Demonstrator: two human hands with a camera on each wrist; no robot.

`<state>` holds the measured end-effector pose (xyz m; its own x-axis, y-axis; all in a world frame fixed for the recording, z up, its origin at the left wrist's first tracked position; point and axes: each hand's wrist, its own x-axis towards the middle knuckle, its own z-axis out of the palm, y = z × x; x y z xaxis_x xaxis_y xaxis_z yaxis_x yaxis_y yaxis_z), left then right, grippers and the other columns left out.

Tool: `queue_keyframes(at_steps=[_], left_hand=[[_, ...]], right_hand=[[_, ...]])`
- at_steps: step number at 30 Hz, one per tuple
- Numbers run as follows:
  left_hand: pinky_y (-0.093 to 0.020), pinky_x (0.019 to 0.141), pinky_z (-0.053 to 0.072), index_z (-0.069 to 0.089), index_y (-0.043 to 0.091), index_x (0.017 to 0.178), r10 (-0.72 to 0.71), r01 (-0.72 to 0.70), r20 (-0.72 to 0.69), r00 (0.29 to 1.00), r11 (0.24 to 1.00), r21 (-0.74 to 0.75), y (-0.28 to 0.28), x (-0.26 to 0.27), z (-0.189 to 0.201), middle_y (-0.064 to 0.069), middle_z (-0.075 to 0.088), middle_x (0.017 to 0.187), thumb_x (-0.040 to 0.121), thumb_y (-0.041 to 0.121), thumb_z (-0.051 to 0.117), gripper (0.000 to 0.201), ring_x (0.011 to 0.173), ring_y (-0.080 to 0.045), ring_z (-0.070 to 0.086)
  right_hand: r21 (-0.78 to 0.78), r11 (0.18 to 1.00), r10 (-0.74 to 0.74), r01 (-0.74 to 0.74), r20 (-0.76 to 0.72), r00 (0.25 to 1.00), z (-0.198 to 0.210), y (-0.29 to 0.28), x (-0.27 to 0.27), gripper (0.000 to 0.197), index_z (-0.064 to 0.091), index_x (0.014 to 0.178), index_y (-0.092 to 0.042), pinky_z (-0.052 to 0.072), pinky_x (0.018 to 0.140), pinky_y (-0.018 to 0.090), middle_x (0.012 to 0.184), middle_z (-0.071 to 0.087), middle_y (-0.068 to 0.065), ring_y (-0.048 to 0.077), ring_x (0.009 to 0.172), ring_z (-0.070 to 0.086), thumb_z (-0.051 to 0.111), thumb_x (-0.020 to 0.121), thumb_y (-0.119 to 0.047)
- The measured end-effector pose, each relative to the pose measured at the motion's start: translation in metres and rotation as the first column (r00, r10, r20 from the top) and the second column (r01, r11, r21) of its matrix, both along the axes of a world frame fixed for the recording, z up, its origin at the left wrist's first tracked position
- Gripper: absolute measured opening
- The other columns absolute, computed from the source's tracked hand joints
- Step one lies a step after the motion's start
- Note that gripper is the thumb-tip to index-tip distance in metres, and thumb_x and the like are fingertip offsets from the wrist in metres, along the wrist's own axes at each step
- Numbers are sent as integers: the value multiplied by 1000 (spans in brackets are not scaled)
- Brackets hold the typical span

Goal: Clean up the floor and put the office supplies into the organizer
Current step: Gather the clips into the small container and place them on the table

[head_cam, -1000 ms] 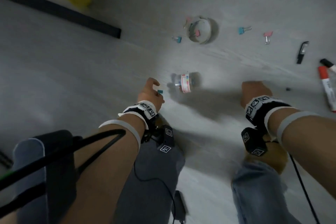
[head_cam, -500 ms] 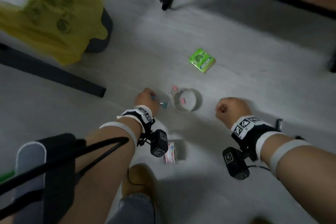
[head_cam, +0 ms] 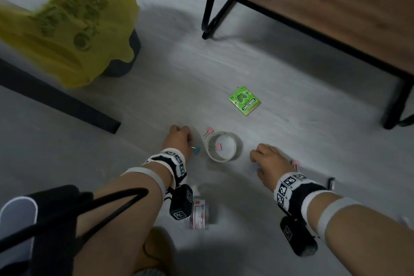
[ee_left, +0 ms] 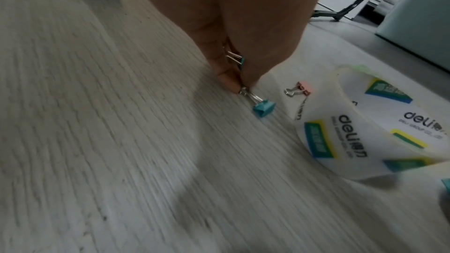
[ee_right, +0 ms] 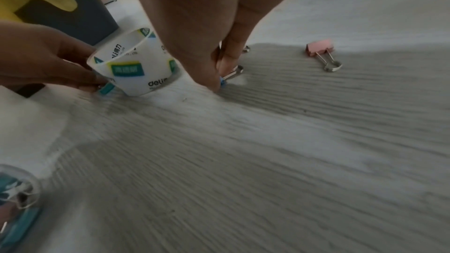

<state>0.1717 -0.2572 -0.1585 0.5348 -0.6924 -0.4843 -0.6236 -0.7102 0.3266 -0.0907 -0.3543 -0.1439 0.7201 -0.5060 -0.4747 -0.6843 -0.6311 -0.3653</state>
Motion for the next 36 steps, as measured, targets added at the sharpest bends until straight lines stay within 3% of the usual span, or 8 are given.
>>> queue_keyframes(at_steps=[6, 9, 12, 17, 20, 27, 30, 36], left_hand=[[-36, 85, 51, 60, 11, 98, 42, -49, -73, 996, 993, -105, 7, -10, -2, -10, 48, 107, 76, 21, 74, 27, 88, -32, 57], [-30, 86, 47, 59, 15, 104, -39, 33, -85, 996, 997, -75, 13, -10, -3, -4, 44, 106, 68, 24, 84, 45, 91, -25, 51], [-32, 84, 49, 64, 14, 102, -165, 162, -39, 986, 985, -61, 16, -7, -2, -10, 50, 106, 72, 11, 77, 33, 90, -32, 58], [-32, 76, 44, 65, 9, 99, -234, 234, 50, 971, 972, 1, 7, -10, 3, -15, 56, 107, 88, 13, 64, 12, 94, -36, 59], [-37, 83, 46, 63, 5, 104, -226, 224, 53, 973, 974, 46, -1, -14, 8, -18, 59, 111, 91, 17, 59, 18, 99, -37, 59], [-33, 70, 47, 48, 13, 111, 198, -208, -119, 973, 975, -79, -15, -16, 12, -13, 64, 92, 88, 11, 57, 25, 77, -29, 58], [-33, 71, 46, 47, 21, 122, 177, -188, -181, 968, 981, -46, -26, -16, 12, -11, 61, 94, 89, 3, 50, 38, 83, -32, 60], [-31, 71, 38, 55, 9, 108, 174, -176, -131, 976, 984, -6, -45, -11, 10, -15, 61, 101, 94, 10, 44, 18, 82, -28, 51]], right_hand=[[-26, 997, -74, 74, 2, 997, 3, -4, -2, 32, 59, 112, -16, 44, 91, 37, 110, 56, 5, 26, 107, 49, 58, 81, -9], [-5, 966, -257, 259, 94, 962, 9, -7, -6, 22, 58, 102, -17, 51, 77, 38, 105, 50, 4, 28, 83, 58, 59, 81, -12], [-3, 877, -476, 481, 128, 870, 14, -14, -14, 12, 53, 95, -13, 45, 66, 32, 105, 36, 3, 29, 64, 53, 57, 85, -8], [-46, 788, -613, 614, 45, 789, 3, -30, -44, 11, 47, 95, -1, 35, 66, 34, 94, 49, 15, 30, 78, 50, 42, 95, -10], [-13, 732, -682, 682, -23, 731, 0, -30, -63, 18, 39, 107, -4, 44, 63, 36, 93, 55, 16, 31, 75, 57, 44, 94, -16], [-35, 856, -515, 515, -133, 847, -5, -21, -78, 34, 36, 120, -7, 42, 68, 32, 101, 56, 13, 28, 78, 54, 53, 95, -23], [-51, 876, -481, 479, -151, 863, -7, -25, -74, 18, 42, 109, -6, 40, 70, 29, 101, 57, 7, 24, 81, 53, 50, 96, -17], [-73, 902, -431, 425, -185, 883, -4, -28, -58, 12, 39, 87, -14, 39, 69, 28, 93, 52, 6, 22, 81, 54, 49, 91, -8]])
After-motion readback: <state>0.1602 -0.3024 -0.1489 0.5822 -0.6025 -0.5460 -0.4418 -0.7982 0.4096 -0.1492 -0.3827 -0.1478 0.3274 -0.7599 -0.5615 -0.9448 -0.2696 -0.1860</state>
